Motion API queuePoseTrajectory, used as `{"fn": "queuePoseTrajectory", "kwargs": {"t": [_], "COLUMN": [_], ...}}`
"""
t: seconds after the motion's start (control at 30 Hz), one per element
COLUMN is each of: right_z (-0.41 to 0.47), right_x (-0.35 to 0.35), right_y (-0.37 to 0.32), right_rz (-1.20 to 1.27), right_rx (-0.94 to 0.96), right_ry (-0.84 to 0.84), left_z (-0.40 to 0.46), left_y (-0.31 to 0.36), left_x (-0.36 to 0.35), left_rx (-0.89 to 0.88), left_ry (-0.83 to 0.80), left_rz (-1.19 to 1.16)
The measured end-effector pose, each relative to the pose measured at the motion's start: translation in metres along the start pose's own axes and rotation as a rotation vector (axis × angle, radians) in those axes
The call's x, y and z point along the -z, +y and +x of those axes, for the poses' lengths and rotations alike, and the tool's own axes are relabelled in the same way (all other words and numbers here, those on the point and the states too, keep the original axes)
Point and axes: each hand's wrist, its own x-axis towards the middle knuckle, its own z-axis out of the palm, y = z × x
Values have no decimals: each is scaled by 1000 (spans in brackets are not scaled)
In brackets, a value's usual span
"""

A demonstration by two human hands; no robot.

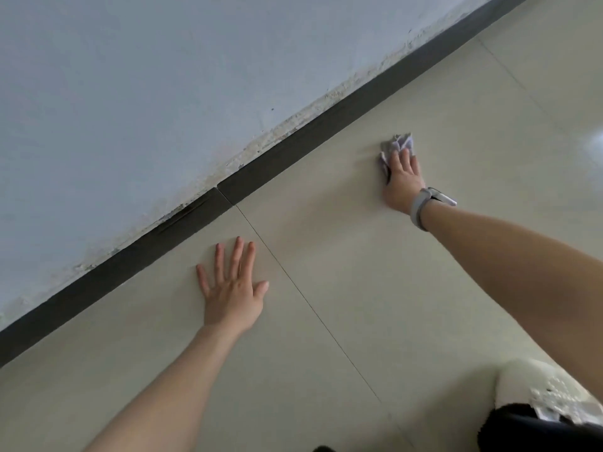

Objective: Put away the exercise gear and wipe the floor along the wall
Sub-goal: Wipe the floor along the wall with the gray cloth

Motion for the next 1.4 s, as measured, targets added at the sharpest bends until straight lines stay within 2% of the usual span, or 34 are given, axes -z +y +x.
{"fn": "queuePoseTrajectory", "kwargs": {"t": [0.03, 0.07, 0.1, 0.23, 0.27, 0.3, 0.37, 0.43, 0.5, 0.6, 0.67, 0.73, 0.83, 0.9, 0.97, 1.03, 1.07, 1.17, 1.2, 1.23, 1.27, 1.4], "right_z": [10, 11, 2, -54, -50, -38, -4, 38, 79, 114, 110, 84, 15, -25, -35, -16, -2, 31, 31, 23, 9, -80], "right_x": [-2, -9, -20, -53, -52, -46, -26, 6, 47, 87, 80, 54, 10, -7, -2, 14, 25, 53, 52, 46, 35, -14], "right_y": [-9, -20, -32, -46, -36, -26, 1, 38, 84, 129, 128, 117, 112, 134, 172, 206, 218, 220, 207, 193, 182, 193], "right_rz": [16, 3, -28, -159, -188, -202, -172, -79, -43, 24, 59, 60, -5, -118, -230, -247, -206, 49, 107, 118, 102, -180], "right_rx": [-46, -14, 100, 930, 1071, 1123, 1007, 729, 481, 194, 117, 200, 641, 970, 1160, 1110, 967, 325, 195, 152, 206, 1007], "right_ry": [29, 38, 13, -187, -205, -206, -139, -16, 47, 54, 101, 121, 64, -18, -141, -77, -16, 144, 165, 154, 132, -19], "left_z": [0, 1, 1, 7, 9, 12, 21, 32, 44, 55, 58, 61, 64, 63, 60, 58, 57, 56, 56, 56, 57, 54], "left_y": [2, 4, 7, 21, 28, 35, 56, 82, 113, 167, 197, 217, 225, 224, 221, 218, 217, 221, 223, 224, 225, 229], "left_x": [1, 3, 5, 28, 35, 41, 51, 55, 50, 36, 23, 10, -4, -14, -19, -22, -23, -24, -24, -24, -23, -17], "left_rx": [9, 20, 33, 58, 65, 87, 168, 211, 172, 80, 68, 156, 309, 306, 298, 280, 269, 251, 253, 257, 264, 278], "left_ry": [13, 17, 11, 37, 38, 23, -26, -31, -28, -71, -95, -65, 133, 261, 318, 300, 281, 243, 234, 226, 221, 211], "left_rz": [10, 21, 35, 84, 106, 152, 312, 404, 333, 134, 20, -147, -341, -376, -419, -397, -361, -261, -244, -237, -241, -237]}}
